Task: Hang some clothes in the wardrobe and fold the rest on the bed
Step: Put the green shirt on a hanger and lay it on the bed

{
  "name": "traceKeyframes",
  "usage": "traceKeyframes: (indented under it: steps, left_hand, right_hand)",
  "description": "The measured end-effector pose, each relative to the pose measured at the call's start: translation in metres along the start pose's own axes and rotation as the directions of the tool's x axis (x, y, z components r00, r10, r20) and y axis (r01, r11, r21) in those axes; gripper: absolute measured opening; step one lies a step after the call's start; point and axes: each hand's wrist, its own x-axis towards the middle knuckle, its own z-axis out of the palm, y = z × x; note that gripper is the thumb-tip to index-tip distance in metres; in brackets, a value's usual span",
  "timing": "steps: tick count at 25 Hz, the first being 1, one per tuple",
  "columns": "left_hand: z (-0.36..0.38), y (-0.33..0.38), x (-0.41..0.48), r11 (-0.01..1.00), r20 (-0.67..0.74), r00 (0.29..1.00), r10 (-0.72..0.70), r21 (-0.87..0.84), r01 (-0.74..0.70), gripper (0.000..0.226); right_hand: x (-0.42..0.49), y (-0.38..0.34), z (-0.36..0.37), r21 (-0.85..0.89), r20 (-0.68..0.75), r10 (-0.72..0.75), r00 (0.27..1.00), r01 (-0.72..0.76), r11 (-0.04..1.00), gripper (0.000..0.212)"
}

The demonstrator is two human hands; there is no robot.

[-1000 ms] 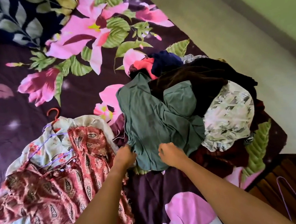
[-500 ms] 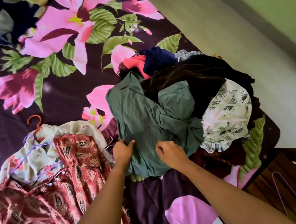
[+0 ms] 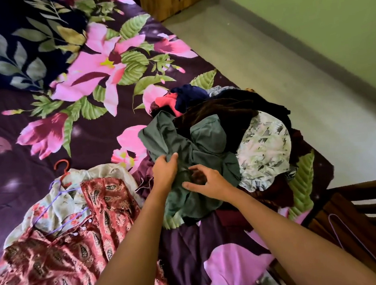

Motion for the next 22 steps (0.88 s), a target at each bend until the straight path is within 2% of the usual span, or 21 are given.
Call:
traceKeyframes:
  steps: [2, 4, 6, 7, 9, 11, 13, 14, 16, 17, 19, 21, 22]
  left_hand:
    - [0.004, 0.025, -0.019, 0.991, 0.027, 0.999, -0.039, -0.128, 0.043, 0.028]
    - [0.005, 0.047, -0.035, 0.958, 0.058, 0.996, -0.068, -0.274, 0.081, 0.026]
    - [0.003, 0.069, -0.058, 0.914, 0.099, 0.994, -0.055, -0.396, 0.09, 0.023]
    - [-0.001, 0.08, -0.057, 0.886, 0.125, 0.991, -0.037, -0.456, 0.09, 0.021]
    - [-0.003, 0.106, -0.082, 0.84, 0.138, 0.986, 0.095, -0.542, -0.005, 0.014]
    - [-0.001, 0.136, -0.119, 0.845, 0.09, 0.951, 0.296, -0.488, -0.217, 0.02]
    - [0.0, 0.162, -0.15, 0.847, 0.087, 0.875, 0.476, -0.313, -0.43, 0.038]
    - [0.001, 0.171, -0.163, 0.826, 0.13, 0.82, 0.557, -0.196, -0.529, 0.046]
    - [0.005, 0.189, -0.189, 0.693, 0.214, 0.684, 0.697, 0.045, -0.72, 0.065]
    - [0.008, 0.198, -0.2, 0.619, 0.206, 0.622, 0.756, 0.087, -0.781, 0.072]
    - [0.016, 0.221, -0.223, 0.484, 0.147, 0.484, 0.863, 0.035, -0.874, 0.064]
    - [0.025, 0.244, -0.25, 0.398, 0.081, 0.396, 0.915, -0.022, -0.917, 0.033]
    - [0.028, 0.254, -0.262, 0.378, 0.038, 0.376, 0.926, -0.046, -0.925, 0.023]
  right_hand:
    - [-0.023, -0.004, -0.008, 0.026, 0.02, -0.043, 0.999, 0.043, 0.999, 0.067]
    - [-0.039, -0.004, -0.017, 0.016, -0.041, -0.104, 0.994, 0.104, 0.994, 0.043]
    - [-0.062, -0.005, -0.036, 0.03, -0.175, -0.169, 0.97, 0.177, 0.984, 0.016]
    - [-0.057, -0.008, -0.046, 0.066, -0.231, -0.165, 0.959, 0.184, 0.981, 0.012]
    - [-0.08, -0.023, -0.077, 0.115, -0.318, -0.171, 0.933, 0.217, 0.969, 0.022]
    - [-0.111, -0.046, -0.111, 0.122, -0.384, -0.236, 0.893, 0.302, 0.945, 0.026]
    - [-0.139, -0.077, -0.14, 0.112, -0.446, -0.343, 0.827, 0.432, 0.895, 0.025]
    - [-0.151, -0.091, -0.152, 0.117, -0.463, -0.384, 0.799, 0.485, 0.867, 0.025]
    - [-0.181, -0.114, -0.177, 0.093, -0.476, -0.468, 0.744, 0.572, 0.815, 0.026]
    - [-0.198, -0.125, -0.188, 0.054, -0.475, -0.511, 0.717, 0.603, 0.796, 0.024]
    - [-0.232, -0.143, -0.21, -0.054, -0.477, -0.608, 0.634, 0.669, 0.741, 0.018]
    - [-0.263, -0.149, -0.226, -0.134, -0.492, -0.669, 0.557, 0.711, 0.691, 0.011]
    - [-0.271, -0.145, -0.233, -0.156, -0.496, -0.677, 0.544, 0.711, 0.686, 0.017]
